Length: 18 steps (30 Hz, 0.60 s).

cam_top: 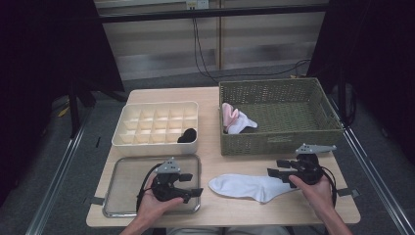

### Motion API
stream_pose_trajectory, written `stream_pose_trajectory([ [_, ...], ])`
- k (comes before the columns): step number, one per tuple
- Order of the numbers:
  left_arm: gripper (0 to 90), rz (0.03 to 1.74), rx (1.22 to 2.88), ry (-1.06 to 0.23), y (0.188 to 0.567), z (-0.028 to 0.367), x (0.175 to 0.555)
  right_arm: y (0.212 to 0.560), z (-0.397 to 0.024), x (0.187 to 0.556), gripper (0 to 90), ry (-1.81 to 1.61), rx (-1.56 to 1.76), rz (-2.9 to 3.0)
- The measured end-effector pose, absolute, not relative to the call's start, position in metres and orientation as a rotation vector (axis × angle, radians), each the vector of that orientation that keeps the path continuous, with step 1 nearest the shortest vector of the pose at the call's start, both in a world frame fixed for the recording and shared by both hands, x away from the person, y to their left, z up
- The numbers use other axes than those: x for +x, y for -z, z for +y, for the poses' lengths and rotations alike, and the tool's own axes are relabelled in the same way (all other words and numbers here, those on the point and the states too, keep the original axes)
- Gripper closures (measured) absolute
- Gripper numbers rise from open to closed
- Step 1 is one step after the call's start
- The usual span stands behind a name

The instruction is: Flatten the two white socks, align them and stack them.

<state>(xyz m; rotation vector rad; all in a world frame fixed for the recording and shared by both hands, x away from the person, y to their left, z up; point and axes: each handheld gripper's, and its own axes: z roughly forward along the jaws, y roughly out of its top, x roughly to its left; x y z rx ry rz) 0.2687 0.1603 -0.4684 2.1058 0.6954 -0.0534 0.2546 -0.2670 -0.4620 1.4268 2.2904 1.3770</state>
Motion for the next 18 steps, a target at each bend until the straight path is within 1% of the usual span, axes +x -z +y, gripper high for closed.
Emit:
stream_pose_trajectory([
  [3,32.3,0.714,2.108,0.033,0.471,0.167,0.269,0.46,-0.263,0.258,37.7,-1.393,1.415,2.294],
  [5,34.2,0.729,2.102,0.01,0.472,0.174,0.268,0.458,-0.26,0.26,41.5,-1.394,1.41,2.302],
  [6,35.0,0.728,2.097,-0.005,0.471,0.177,0.268,0.456,-0.258,0.261,41.7,-1.39,1.404,2.303],
  [8,35.1,0.713,2.096,0.011,0.471,0.18,0.268,0.453,-0.256,0.263,41.9,-1.4,1.385,2.307],
  [13,35.1,0.738,2.089,0.001,0.473,0.184,0.27,0.447,-0.248,0.269,43.0,-1.427,1.357,2.316],
  [18,32.7,0.754,2.086,-0.003,0.474,0.184,0.272,0.441,-0.244,0.271,42.8,-1.447,1.33,2.328],
])
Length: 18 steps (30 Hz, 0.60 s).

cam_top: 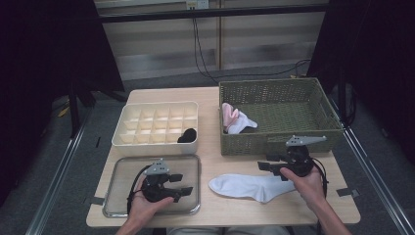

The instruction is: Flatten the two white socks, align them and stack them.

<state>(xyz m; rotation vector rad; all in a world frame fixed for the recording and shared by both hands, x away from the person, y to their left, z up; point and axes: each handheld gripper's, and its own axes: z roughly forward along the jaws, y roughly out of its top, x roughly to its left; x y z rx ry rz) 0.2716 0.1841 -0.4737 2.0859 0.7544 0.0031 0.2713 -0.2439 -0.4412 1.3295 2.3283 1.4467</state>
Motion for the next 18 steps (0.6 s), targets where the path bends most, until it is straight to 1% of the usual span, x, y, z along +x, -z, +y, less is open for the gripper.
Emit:
stream_pose_trajectory([
  [3,31.9,0.758,2.076,-0.004,0.474,0.185,0.272,0.436,-0.243,0.272,46.8,-1.444,1.338,2.305],
  [15,32.5,0.775,2.065,-0.008,0.472,0.189,0.273,0.41,-0.234,0.281,46.8,-1.507,1.261,2.293],
  [18,32.2,0.774,2.066,-0.01,0.473,0.189,0.273,0.402,-0.233,0.287,45.1,-1.509,1.253,2.283],
])
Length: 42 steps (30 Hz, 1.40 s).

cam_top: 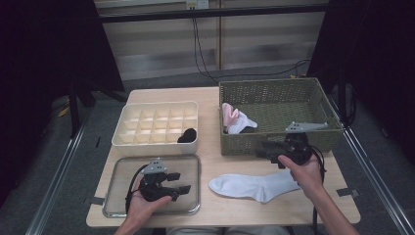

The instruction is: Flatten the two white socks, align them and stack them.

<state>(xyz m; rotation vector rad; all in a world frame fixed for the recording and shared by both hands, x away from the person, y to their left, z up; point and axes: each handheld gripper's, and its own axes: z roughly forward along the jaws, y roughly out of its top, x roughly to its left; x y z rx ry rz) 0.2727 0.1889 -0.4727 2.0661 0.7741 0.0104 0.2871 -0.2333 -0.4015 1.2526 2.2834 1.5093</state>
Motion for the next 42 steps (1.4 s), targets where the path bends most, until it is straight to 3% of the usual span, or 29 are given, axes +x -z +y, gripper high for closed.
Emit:
stream_pose_trajectory([
  [19,32.0,0.775,2.061,-0.045,0.471,0.195,0.271,0.387,-0.23,0.333,43.1,-1.538,1.229,2.233],
  [42,28.4,0.8,2.054,-0.045,0.47,0.196,0.273,0.38,-0.234,0.406,47.8,-1.439,1.272,2.221],
])
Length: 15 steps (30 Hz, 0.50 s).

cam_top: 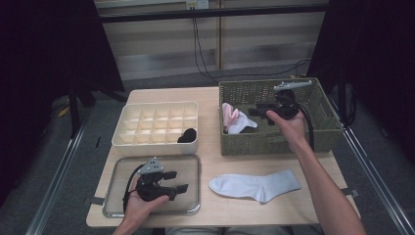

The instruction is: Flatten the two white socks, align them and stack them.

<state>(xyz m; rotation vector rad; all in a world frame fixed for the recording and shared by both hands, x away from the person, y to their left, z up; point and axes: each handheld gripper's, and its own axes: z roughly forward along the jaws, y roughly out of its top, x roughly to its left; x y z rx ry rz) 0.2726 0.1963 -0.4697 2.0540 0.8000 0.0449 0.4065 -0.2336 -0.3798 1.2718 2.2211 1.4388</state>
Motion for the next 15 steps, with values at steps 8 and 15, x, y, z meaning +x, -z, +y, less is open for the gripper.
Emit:
stream_pose_trajectory([
  [8,26.8,0.795,2.053,-0.051,0.469,0.197,0.272,0.389,-0.224,0.431,47.4,-1.396,1.307,2.235],
  [15,26.8,0.786,2.055,-0.044,0.47,0.196,0.272,0.393,-0.214,0.449,47.4,-1.298,1.313,2.291],
])
